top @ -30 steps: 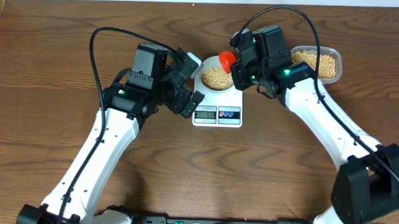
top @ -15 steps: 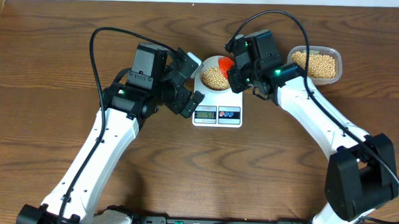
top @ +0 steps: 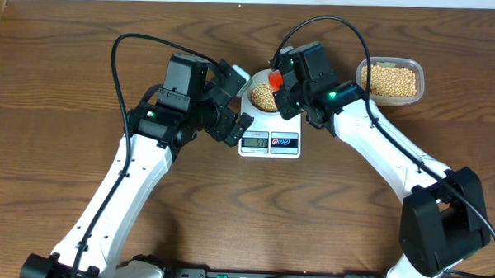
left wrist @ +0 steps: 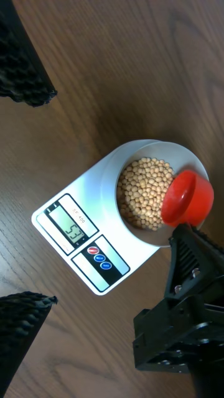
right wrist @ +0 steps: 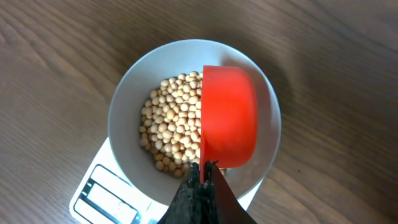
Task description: Scoop item into bowl and weigh 50g on scale
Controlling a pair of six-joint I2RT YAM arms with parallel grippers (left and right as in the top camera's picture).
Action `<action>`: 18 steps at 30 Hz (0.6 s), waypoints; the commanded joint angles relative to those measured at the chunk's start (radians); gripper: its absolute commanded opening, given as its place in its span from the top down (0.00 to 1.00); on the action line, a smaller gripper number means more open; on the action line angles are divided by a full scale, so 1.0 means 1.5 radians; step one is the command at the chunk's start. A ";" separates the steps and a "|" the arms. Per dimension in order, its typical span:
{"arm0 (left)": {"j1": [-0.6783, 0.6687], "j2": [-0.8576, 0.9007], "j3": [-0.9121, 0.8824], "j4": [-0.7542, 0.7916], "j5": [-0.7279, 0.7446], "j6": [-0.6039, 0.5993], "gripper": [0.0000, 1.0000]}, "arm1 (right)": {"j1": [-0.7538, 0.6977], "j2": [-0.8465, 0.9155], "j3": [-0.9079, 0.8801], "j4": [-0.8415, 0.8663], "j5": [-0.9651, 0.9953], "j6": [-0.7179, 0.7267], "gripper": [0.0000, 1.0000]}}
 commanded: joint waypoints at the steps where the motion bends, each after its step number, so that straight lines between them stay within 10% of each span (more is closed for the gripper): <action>1: 0.000 0.005 -0.001 -0.001 -0.004 0.002 0.02 | 0.003 0.004 -0.001 0.000 0.017 -0.006 0.99; 18: 0.000 0.005 -0.002 -0.001 -0.004 0.002 0.02 | 0.009 0.004 -0.005 -0.024 0.011 -0.002 0.99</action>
